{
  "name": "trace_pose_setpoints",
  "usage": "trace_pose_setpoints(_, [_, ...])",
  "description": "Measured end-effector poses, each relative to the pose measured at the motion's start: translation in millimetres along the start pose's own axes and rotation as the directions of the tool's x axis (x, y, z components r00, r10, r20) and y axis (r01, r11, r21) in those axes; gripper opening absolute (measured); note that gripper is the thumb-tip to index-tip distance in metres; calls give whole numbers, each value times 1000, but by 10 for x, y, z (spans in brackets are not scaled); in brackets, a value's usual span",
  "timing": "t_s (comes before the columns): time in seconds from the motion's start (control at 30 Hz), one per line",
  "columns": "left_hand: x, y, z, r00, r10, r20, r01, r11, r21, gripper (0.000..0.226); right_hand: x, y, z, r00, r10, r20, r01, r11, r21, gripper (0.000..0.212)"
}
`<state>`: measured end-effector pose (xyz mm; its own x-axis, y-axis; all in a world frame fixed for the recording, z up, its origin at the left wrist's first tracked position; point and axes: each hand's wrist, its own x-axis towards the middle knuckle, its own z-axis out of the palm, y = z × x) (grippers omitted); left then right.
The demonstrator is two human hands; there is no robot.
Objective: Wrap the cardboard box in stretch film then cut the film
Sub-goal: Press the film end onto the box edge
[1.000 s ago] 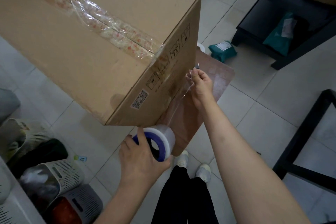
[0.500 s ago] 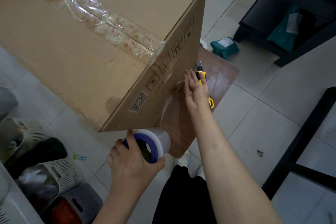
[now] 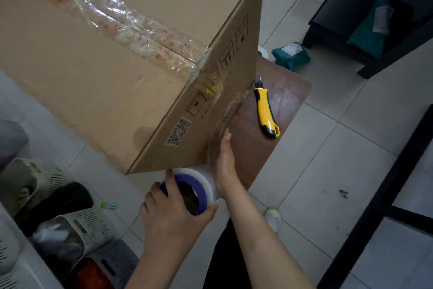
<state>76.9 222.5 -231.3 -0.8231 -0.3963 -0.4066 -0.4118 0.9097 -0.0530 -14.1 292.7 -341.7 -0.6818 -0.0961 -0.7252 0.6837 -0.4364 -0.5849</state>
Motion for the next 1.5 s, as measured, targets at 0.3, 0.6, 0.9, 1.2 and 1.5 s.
trace_pose_setpoints(0.3, [17, -46, -48, 999, -9, 35, 8, 999, 36, 131, -54, -130, 199, 986, -78, 146, 117, 953, -281, 68])
trace_pose_setpoints(0.6, [15, -45, 1, 999, 28, 27, -29, 999, 39, 132, 25, -230, 196, 990, -103, 92, 130, 914, -383, 61])
trace_pose_setpoints(0.9, [-22, -47, -42, 996, -1, 88, -9, 993, 114, 141, -45, -182, -39, 971, -241, 6, 195, 769, -609, 58])
trace_pose_setpoints(1.2, [-212, -327, -95, 883, 436, -173, -413, 897, 156, 89, -142, -127, -221, 906, -362, -219, 297, 913, -281, 38])
trace_pose_setpoints(1.5, [-86, -536, 81, 560, 743, -367, -725, 654, 217, 27, -229, 37, -13, 988, -152, 39, 151, 988, 25, 51])
